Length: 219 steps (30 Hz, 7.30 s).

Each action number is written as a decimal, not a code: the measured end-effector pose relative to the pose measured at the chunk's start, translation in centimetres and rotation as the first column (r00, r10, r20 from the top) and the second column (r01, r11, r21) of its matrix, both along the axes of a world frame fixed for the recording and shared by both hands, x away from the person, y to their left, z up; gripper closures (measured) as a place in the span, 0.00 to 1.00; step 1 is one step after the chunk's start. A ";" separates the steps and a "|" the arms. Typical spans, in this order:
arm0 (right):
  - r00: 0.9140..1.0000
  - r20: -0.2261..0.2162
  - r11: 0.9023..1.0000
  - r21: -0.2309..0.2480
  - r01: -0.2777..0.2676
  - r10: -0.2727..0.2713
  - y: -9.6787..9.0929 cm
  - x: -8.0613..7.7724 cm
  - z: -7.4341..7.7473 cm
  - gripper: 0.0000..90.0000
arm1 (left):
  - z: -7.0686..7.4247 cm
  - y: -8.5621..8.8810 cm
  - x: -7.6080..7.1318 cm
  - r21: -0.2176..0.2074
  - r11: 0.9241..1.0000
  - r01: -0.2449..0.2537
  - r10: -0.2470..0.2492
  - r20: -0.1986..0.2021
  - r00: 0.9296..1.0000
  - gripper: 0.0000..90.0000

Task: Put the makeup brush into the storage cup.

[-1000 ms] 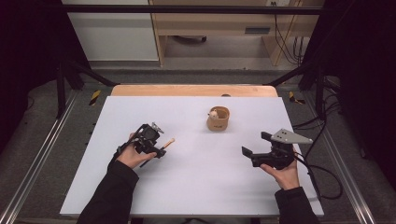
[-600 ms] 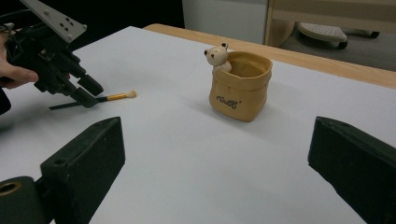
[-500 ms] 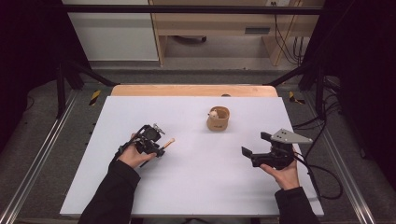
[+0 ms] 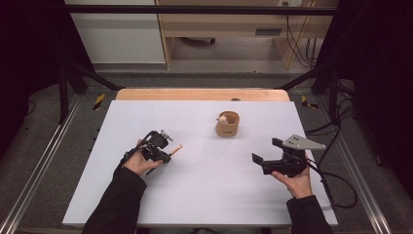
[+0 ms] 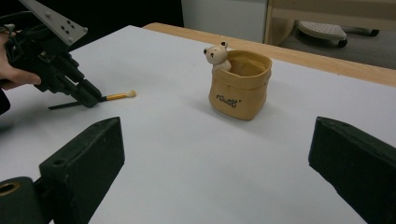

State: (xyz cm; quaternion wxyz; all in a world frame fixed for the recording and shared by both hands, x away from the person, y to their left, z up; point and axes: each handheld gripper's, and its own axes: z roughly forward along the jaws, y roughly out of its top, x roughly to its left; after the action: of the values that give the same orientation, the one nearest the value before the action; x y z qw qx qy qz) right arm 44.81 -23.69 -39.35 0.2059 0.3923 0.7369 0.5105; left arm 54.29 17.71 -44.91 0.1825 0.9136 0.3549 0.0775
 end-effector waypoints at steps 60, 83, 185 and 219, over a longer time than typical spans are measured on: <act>1.000 -0.007 1.000 -0.002 0.000 0.000 0.0 -0.1 0.0 0.04 | 3.0 1.7 -2.9 -0.144 0.989 -0.016 0.035 0.134 0.990 0.93; 1.000 0.004 1.000 -0.006 0.005 -0.005 -0.1 -0.2 0.1 0.04 | 5.4 3.2 -6.0 -0.325 0.943 -0.073 0.173 0.291 0.941 0.93; 1.000 0.003 0.987 0.162 -0.013 0.013 5.2 1.3 4.2 0.07 | 7.7 -2.5 -8.7 -0.596 0.801 -0.064 0.357 0.389 0.849 0.93; 0.998 -0.032 0.981 0.191 -0.045 0.052 7.4 2.0 3.6 0.12 | 5.4 -6.5 -9.5 -0.623 0.782 -0.032 0.333 0.373 0.866 0.93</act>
State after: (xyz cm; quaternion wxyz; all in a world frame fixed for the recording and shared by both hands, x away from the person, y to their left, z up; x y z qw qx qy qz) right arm 46.84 -16.25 -35.79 0.1413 0.4015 0.6979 0.5759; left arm 44.77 11.20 -39.53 0.5313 0.7228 0.3963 0.1955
